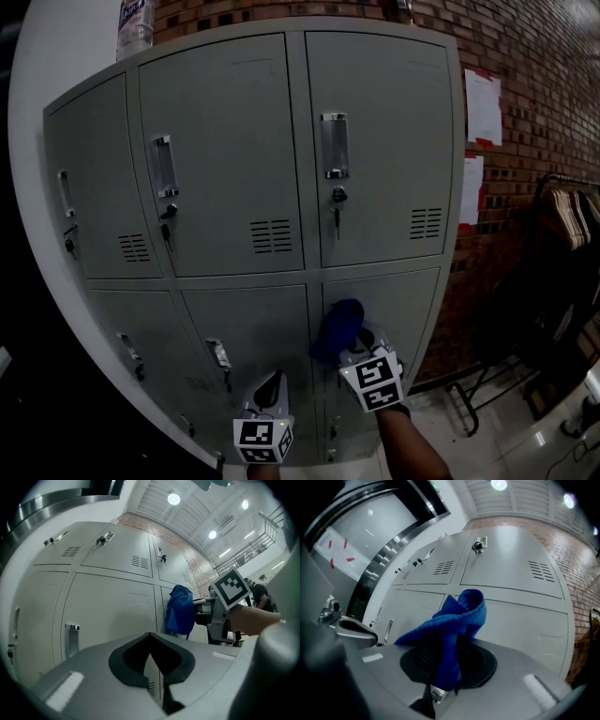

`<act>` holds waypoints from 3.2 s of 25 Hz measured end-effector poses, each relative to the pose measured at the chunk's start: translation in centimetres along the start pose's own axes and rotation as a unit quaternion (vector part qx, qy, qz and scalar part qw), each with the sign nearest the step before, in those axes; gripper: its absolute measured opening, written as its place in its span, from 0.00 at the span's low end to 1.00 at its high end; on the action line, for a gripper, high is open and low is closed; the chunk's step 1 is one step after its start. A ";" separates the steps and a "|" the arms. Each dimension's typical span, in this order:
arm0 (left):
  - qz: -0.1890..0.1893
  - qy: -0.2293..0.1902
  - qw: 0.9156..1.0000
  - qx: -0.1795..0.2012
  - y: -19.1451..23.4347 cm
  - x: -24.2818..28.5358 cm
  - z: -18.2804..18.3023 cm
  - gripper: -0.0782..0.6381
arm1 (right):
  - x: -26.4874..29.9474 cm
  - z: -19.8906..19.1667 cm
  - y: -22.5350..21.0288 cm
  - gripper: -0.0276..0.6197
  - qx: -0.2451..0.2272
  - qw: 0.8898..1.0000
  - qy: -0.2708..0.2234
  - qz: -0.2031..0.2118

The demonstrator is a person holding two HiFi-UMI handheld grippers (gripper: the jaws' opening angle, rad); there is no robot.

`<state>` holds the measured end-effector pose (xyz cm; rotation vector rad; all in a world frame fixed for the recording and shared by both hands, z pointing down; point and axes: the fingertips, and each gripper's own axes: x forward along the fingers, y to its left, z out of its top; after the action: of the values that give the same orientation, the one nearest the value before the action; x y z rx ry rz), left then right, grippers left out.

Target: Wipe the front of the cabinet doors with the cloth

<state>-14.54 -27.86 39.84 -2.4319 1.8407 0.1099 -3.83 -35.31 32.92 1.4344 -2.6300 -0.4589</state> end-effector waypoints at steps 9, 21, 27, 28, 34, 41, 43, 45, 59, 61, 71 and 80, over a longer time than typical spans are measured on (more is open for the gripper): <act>0.023 -0.008 1.000 0.005 1.8 -0.2 1.2 0.13 | 1.4 -1.5 0.2 0.16 -0.033 0.999 0.015 -0.002; 0.011 -0.001 1.000 0.001 0.5 1.2 0.5 0.13 | -2.2 -4.0 -7.3 0.16 -0.018 0.997 0.034 -0.064; -0.001 0.006 1.000 0.007 -1.6 2.1 -0.1 0.13 | -4.4 -5.9 -11.9 0.16 0.020 0.996 0.030 -0.082; -0.003 0.007 1.000 0.013 -2.0 2.2 -0.2 0.13 | -4.8 -6.2 -12.6 0.16 0.025 0.995 0.033 -0.087; -0.004 0.013 1.000 0.018 -2.5 2.5 -0.8 0.13 | -7.0 -7.7 -17.5 0.17 0.048 0.989 0.047 -0.132; -0.005 0.017 1.000 0.015 -2.5 2.4 -1.2 0.13 | -9.0 -8.7 -17.9 0.17 0.042 0.984 0.069 -0.161; -0.007 0.020 1.000 0.013 -2.5 2.0 -1.5 0.13 | -8.6 -8.9 -14.8 0.16 0.038 0.988 0.072 -0.134; -0.006 0.020 1.000 0.012 -2.2 1.8 -1.5 0.13 | -7.4 -9.1 -11.7 0.16 0.040 0.991 0.072 -0.103; 0.015 0.028 0.999 0.009 1.2 -0.4 -2.5 0.13 | 0.9 -8.4 3.8 0.16 0.035 0.996 0.058 0.054; 0.019 0.029 0.999 0.009 1.8 -0.7 -2.4 0.13 | 1.3 -8.5 3.9 0.16 0.025 0.997 0.062 0.046; 0.018 0.031 0.999 0.004 1.8 -0.5 -2.6 0.13 | -0.1 -9.6 0.7 0.16 0.046 0.996 0.070 0.033; -0.004 0.031 0.999 0.005 -1.0 1.1 -2.6 0.13 | -3.0 -12.3 -4.9 0.17 0.046 0.994 0.099 -0.015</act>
<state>-13.22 -28.98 42.36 -2.4635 1.8502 0.0244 4.69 -37.85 43.20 1.4630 -2.5051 -0.1903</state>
